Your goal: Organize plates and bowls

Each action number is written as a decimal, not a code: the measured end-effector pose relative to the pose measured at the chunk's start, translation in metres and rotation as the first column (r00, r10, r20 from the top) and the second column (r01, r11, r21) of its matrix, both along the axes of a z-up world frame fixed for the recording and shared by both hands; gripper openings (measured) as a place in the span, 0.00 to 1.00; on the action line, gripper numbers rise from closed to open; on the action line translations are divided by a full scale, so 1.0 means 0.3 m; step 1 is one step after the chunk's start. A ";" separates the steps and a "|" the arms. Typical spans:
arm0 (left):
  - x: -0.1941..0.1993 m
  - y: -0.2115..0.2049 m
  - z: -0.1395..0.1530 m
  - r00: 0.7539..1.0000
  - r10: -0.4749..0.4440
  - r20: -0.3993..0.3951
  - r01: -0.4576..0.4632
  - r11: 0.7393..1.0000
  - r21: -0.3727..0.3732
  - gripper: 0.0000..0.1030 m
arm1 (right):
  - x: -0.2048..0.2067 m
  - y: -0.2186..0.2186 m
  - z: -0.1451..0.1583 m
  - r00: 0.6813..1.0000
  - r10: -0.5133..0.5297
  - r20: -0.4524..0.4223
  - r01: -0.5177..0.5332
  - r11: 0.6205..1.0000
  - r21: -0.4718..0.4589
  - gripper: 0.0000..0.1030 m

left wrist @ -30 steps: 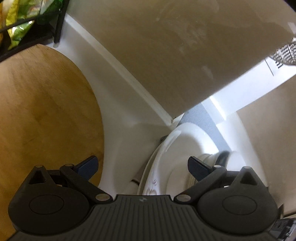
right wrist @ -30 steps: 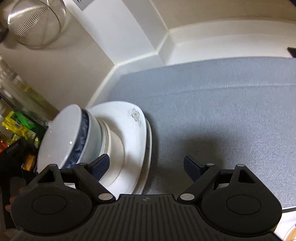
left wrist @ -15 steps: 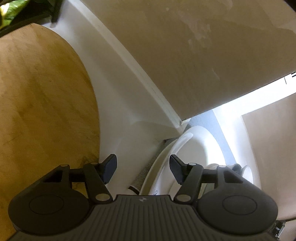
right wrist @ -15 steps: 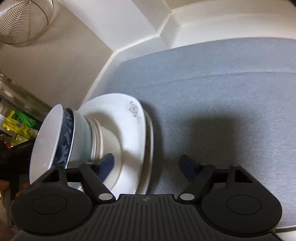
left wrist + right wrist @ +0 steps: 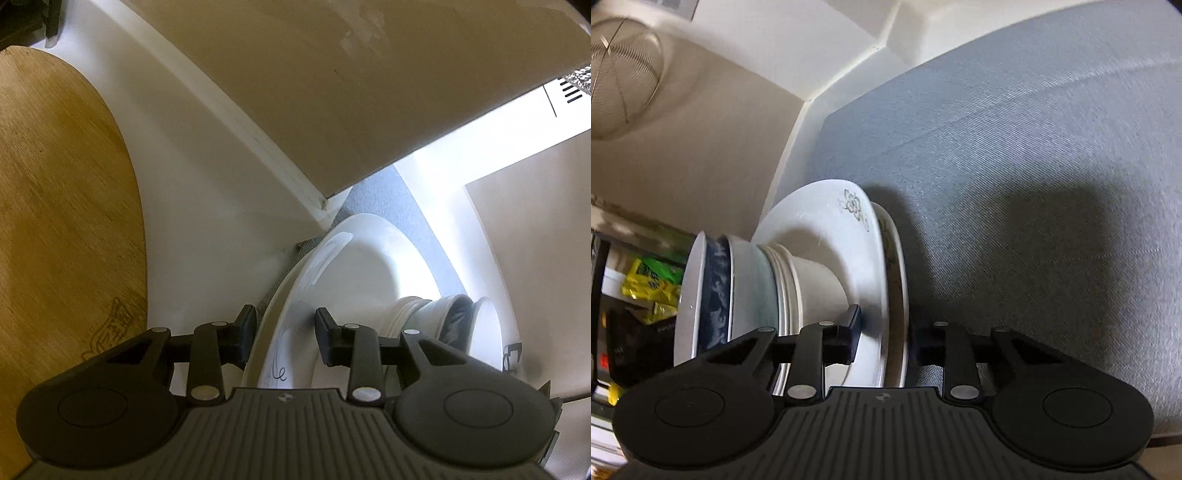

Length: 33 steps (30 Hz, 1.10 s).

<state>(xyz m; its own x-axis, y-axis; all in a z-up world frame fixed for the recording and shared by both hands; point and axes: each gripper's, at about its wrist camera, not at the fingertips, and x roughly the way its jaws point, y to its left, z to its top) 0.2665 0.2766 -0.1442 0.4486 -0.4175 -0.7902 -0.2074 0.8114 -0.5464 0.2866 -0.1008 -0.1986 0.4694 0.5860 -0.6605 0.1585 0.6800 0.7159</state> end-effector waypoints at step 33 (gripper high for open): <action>0.083 -0.543 -0.041 0.976 -0.215 -0.044 0.215 0.977 -0.007 0.37 | -0.193 -0.396 0.015 0.976 -0.217 -0.034 0.216 0.976 -0.027 0.28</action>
